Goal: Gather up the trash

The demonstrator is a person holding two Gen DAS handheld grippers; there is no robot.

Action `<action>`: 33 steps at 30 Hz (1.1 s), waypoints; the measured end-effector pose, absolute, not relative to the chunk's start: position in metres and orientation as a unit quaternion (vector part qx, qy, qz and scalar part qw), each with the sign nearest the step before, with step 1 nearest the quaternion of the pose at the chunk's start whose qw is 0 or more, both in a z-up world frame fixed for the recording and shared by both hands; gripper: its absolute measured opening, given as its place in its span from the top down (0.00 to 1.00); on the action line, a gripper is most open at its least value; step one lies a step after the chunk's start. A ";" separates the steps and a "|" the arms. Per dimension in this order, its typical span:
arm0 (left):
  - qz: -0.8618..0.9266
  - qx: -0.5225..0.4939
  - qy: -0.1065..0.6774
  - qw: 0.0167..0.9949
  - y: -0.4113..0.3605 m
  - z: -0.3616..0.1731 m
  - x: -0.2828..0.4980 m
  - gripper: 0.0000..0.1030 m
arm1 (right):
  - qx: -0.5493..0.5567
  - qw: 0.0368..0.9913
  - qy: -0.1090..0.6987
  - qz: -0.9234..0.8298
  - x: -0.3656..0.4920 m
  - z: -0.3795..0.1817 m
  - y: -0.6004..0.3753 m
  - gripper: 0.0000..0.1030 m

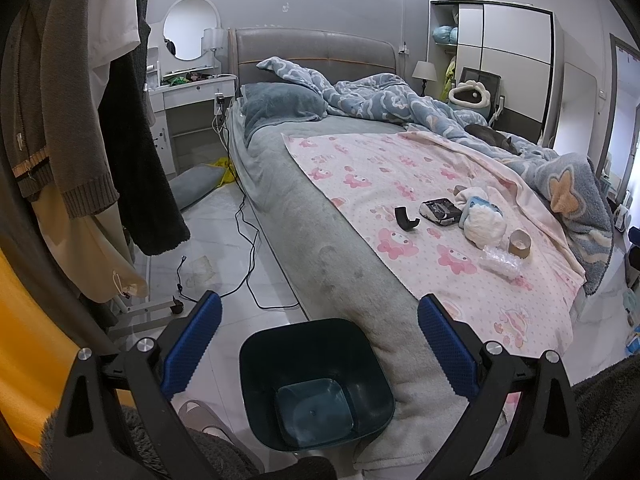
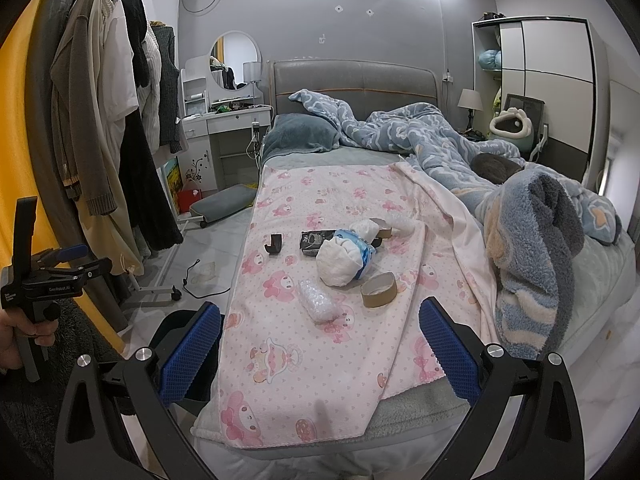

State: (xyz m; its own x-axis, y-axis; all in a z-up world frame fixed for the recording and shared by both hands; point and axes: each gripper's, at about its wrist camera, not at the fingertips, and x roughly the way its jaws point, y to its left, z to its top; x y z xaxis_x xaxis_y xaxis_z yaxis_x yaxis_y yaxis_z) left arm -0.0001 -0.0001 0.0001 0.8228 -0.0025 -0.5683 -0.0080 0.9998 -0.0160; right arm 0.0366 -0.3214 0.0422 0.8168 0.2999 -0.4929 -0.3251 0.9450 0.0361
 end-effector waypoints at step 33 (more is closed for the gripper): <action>-0.018 -0.019 0.290 0.957 -0.010 -0.009 0.007 0.03 | -0.035 0.952 0.258 0.160 0.040 0.035 -0.322 0.03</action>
State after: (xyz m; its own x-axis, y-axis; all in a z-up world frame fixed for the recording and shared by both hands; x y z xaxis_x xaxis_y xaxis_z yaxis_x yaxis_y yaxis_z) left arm 0.0070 -0.0100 -0.0093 0.8309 -0.0443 -0.5547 0.0228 0.9987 -0.0457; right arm 0.0398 -0.3220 0.0352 0.8154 0.2871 -0.5027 -0.3230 0.9462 0.0165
